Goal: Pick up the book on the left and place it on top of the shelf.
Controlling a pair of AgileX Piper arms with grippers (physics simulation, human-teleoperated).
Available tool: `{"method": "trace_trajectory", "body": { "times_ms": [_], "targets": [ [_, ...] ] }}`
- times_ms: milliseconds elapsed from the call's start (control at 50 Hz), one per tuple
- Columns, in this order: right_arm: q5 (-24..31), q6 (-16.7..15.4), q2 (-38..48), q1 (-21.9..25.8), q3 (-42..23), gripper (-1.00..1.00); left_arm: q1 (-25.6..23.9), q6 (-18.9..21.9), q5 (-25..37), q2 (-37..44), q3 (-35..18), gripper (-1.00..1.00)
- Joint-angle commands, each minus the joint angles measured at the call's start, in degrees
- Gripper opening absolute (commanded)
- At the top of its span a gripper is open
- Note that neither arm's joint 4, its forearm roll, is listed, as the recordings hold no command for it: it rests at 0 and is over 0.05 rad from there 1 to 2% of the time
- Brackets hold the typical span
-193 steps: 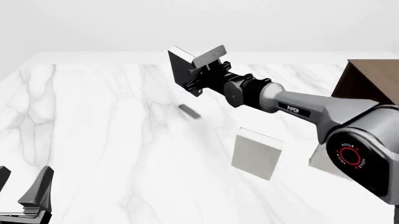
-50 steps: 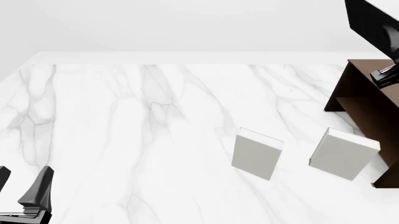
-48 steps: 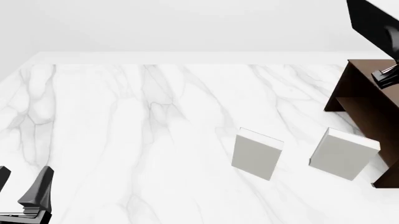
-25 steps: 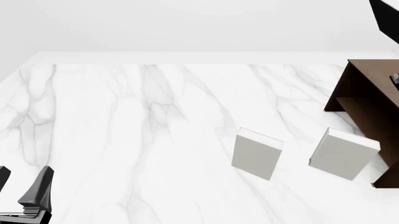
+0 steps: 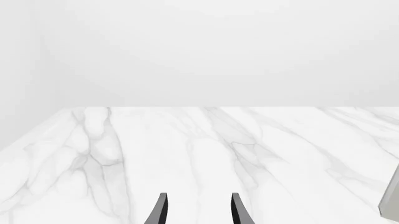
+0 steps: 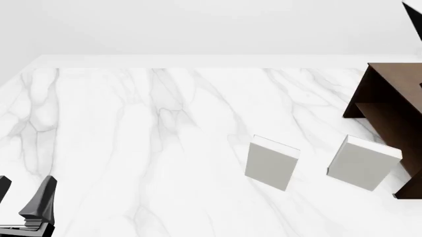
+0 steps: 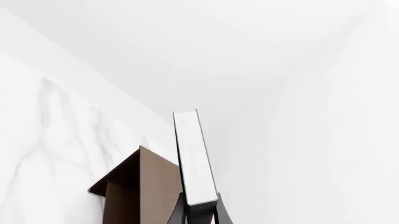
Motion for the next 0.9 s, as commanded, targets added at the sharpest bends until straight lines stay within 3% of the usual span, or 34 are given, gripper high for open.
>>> {"method": "trace_trajectory", "body": {
  "times_ms": [20, 580, 900],
  "targets": [
    [-3.1, 0.0, 2.7, -2.4, -1.0, -1.0, 0.0, 0.0, 0.0, 0.0, 0.0, 1.0],
    [-11.0, -2.6, 11.5, -7.2, -0.5, -1.0, 0.0, 0.0, 0.0, 0.0, 0.0, 1.0],
    [-12.9, -3.0, 14.3, -9.3, -1.0, -1.0, 0.0, 0.0, 0.0, 0.0, 0.0, 1.0]
  ]
}}
